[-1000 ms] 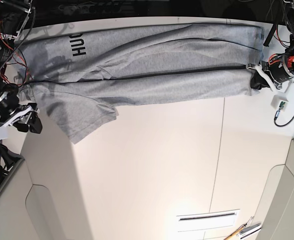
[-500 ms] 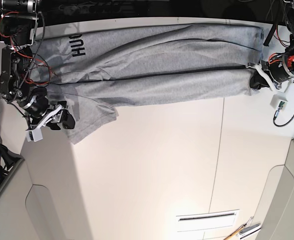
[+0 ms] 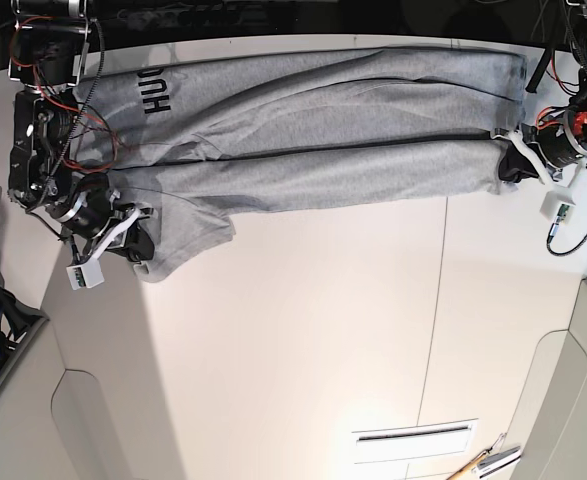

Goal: Fold the T-shirt properly
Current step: 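Fold the grasped hem over toward the first fold with both grippers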

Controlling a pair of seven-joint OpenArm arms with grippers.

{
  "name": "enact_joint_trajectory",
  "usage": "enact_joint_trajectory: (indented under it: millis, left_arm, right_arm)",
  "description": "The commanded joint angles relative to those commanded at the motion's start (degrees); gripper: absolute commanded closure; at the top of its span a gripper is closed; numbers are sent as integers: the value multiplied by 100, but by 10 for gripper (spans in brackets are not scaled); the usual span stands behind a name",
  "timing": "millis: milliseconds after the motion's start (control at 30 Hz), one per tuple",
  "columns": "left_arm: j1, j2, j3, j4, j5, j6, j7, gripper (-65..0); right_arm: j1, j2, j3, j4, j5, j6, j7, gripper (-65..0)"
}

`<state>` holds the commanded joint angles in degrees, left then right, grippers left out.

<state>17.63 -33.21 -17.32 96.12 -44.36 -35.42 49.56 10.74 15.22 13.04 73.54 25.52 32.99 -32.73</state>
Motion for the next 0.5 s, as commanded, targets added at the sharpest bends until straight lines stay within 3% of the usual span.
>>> enact_joint_trajectory:
  millis: [167, 367, 500]
  left_arm:
    - [42, -4, -28, 374, 2, 2, 350, 0]
    - [584, 0, -684, 1051, 0, -2, 391, 0]
    - [935, 0, -944, 1244, -149, -195, 538, 0]
  right_arm:
    - [-83, 7, 354, 1054, 374, 0, -988, 0]
    - [-1058, 33, 1128, 2310, 911, 2, -1130, 0]
    - [-1698, 31, 1572, 2793, 1401, 48, -1217, 0]
